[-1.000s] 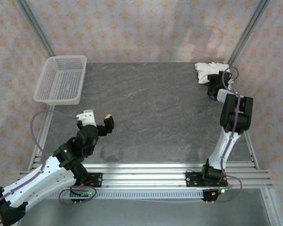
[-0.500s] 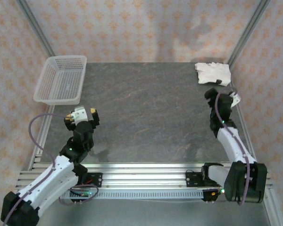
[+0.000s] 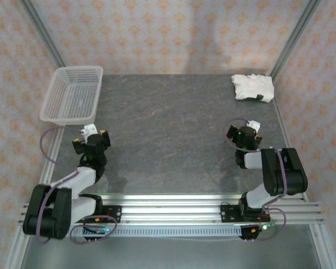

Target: Fold the inside-out t-shirt

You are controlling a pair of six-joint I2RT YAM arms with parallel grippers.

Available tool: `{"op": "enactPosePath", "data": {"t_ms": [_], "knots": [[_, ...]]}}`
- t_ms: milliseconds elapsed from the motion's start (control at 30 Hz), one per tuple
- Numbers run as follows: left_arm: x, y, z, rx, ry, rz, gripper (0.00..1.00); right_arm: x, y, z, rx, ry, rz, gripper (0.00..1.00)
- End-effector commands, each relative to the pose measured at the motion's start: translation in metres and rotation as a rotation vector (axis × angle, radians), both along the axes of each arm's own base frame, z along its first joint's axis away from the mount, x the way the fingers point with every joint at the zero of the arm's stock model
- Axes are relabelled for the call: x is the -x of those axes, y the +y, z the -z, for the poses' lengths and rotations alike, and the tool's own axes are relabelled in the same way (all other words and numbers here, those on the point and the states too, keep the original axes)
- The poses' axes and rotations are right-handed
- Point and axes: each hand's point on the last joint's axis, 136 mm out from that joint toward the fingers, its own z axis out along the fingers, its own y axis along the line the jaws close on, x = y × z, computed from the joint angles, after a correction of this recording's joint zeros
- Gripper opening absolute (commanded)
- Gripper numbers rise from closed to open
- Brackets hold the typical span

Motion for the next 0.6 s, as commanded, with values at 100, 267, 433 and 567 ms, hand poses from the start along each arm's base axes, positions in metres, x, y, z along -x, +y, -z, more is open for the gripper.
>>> {"op": "enactPosePath", "data": {"t_ms": [100,267,433,567], "knots": [[-0.067,-0.023,-0.015,0.082,0.023,0.155,1.0,-0.022,0.014,-0.029,0.046,-0.078,-0.11,0.99],[-0.083,-0.043,-0.005,0.117,0.082,0.274,1.0,-0.024,0.018,-0.028,0.045,-0.067,-0.138,0.99],[-0.072,-0.042,0.006,0.127,-0.054,0.275,1.0,-0.024,0.019,-0.028,0.044,-0.065,-0.138,0.99],[-0.075,-0.044,0.007,0.12,-0.056,0.291,1.0,-0.024,0.019,-0.028,0.044,-0.063,-0.138,0.99]]}}
